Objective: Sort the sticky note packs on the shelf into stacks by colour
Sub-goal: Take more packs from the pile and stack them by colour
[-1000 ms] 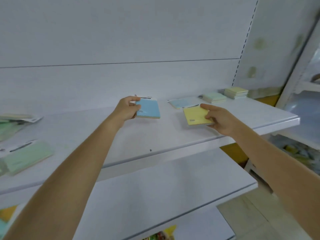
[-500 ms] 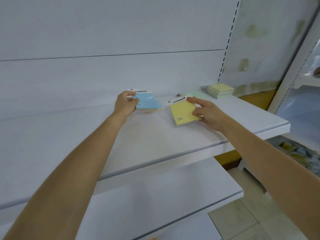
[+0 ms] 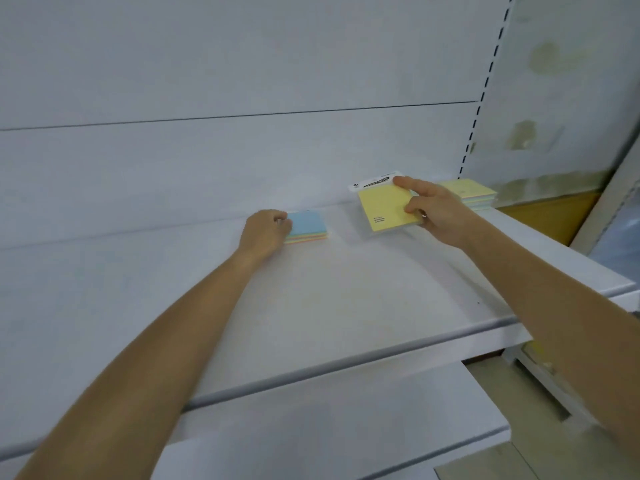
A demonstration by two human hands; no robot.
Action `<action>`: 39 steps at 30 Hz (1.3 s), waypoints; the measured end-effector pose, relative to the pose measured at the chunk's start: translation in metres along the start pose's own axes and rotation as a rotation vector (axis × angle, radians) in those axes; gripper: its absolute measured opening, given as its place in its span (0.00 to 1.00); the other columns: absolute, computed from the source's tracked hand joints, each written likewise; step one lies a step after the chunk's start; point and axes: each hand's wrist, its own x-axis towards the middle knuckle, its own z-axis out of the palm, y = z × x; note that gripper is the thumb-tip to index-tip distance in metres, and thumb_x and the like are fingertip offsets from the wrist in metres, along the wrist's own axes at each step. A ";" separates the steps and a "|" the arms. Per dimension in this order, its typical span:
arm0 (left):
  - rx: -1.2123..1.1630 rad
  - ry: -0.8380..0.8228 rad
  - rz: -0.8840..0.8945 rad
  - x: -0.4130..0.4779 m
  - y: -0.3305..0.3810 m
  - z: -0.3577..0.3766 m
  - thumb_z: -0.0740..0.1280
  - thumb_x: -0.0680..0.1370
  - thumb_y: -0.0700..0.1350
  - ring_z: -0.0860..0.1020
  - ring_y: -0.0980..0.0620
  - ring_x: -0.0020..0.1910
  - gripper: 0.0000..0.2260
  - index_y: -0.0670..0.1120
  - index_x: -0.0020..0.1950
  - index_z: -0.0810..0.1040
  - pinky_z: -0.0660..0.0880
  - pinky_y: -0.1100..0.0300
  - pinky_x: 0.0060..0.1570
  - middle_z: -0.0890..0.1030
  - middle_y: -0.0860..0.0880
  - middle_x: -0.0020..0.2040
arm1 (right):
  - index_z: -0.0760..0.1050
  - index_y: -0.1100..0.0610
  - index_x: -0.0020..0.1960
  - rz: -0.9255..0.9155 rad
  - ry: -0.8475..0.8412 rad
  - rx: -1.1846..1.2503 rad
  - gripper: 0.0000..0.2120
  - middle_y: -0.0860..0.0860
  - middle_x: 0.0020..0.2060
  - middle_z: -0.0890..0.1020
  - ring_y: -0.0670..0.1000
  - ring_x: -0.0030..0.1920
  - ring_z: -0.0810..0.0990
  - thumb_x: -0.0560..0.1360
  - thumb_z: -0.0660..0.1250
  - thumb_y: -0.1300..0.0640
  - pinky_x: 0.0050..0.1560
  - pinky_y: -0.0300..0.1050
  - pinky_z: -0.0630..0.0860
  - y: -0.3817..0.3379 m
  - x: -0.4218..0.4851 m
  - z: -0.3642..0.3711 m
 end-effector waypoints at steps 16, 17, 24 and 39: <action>0.202 0.179 0.148 0.016 0.067 0.032 0.61 0.77 0.44 0.73 0.38 0.59 0.13 0.42 0.60 0.76 0.68 0.50 0.62 0.75 0.39 0.60 | 0.72 0.55 0.65 -0.097 0.236 0.069 0.25 0.51 0.55 0.70 0.47 0.40 0.70 0.72 0.56 0.73 0.37 0.33 0.69 -0.014 0.052 -0.132; 0.187 0.153 0.198 0.016 0.082 0.042 0.61 0.77 0.43 0.74 0.38 0.58 0.13 0.42 0.60 0.76 0.69 0.51 0.61 0.75 0.40 0.60 | 0.71 0.56 0.66 -0.101 0.259 0.031 0.25 0.51 0.56 0.71 0.49 0.45 0.71 0.72 0.56 0.72 0.44 0.36 0.70 -0.012 0.056 -0.140; 0.201 -0.002 0.304 0.017 0.158 0.115 0.60 0.78 0.44 0.70 0.42 0.64 0.14 0.44 0.63 0.74 0.67 0.53 0.63 0.74 0.43 0.64 | 0.68 0.57 0.68 -0.139 0.233 -0.303 0.23 0.55 0.67 0.71 0.48 0.54 0.70 0.75 0.54 0.69 0.52 0.38 0.67 -0.006 0.077 -0.162; 0.122 0.044 0.118 0.014 0.147 0.137 0.61 0.77 0.48 0.67 0.45 0.66 0.14 0.44 0.59 0.76 0.66 0.54 0.62 0.73 0.45 0.63 | 0.77 0.63 0.56 -0.101 0.295 -0.462 0.15 0.55 0.51 0.80 0.60 0.61 0.75 0.76 0.57 0.59 0.52 0.44 0.70 0.032 0.088 -0.149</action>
